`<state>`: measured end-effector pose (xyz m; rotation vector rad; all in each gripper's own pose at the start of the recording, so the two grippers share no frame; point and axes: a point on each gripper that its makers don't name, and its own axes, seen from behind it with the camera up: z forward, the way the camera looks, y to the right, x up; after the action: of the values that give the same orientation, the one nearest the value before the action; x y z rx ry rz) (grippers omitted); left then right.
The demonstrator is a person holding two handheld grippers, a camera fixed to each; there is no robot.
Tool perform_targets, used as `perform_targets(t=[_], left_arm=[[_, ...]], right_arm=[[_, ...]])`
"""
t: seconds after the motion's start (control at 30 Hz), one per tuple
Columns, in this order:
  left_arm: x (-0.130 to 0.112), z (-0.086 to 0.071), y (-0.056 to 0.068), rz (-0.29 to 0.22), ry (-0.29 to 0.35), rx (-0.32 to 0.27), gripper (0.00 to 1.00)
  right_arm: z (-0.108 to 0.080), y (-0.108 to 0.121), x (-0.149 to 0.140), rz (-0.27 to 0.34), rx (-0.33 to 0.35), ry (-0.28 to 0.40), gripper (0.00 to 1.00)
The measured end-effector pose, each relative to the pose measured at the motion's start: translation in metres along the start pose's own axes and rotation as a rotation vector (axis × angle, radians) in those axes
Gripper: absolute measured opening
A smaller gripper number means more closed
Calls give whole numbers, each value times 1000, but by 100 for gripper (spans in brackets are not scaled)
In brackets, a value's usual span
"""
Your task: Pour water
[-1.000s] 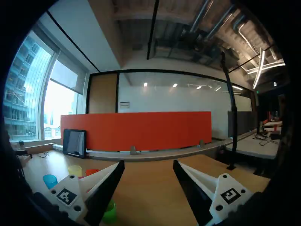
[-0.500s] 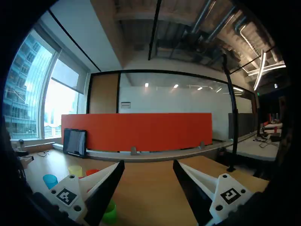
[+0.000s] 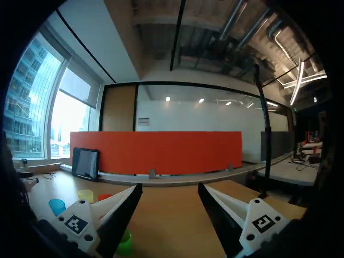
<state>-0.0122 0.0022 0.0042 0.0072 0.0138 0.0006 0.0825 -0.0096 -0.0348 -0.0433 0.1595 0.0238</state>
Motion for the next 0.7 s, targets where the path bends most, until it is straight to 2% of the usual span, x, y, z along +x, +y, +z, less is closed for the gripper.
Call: perform_targets(t=[0.4,0.7], left_arm=[[0,0,1,0,0,0,96],[0,0,0,0,0,0,96]], right_arm=[[11,-1,-5,-29,28,31,100],[20,-10,-30,-27,65,21,100]])
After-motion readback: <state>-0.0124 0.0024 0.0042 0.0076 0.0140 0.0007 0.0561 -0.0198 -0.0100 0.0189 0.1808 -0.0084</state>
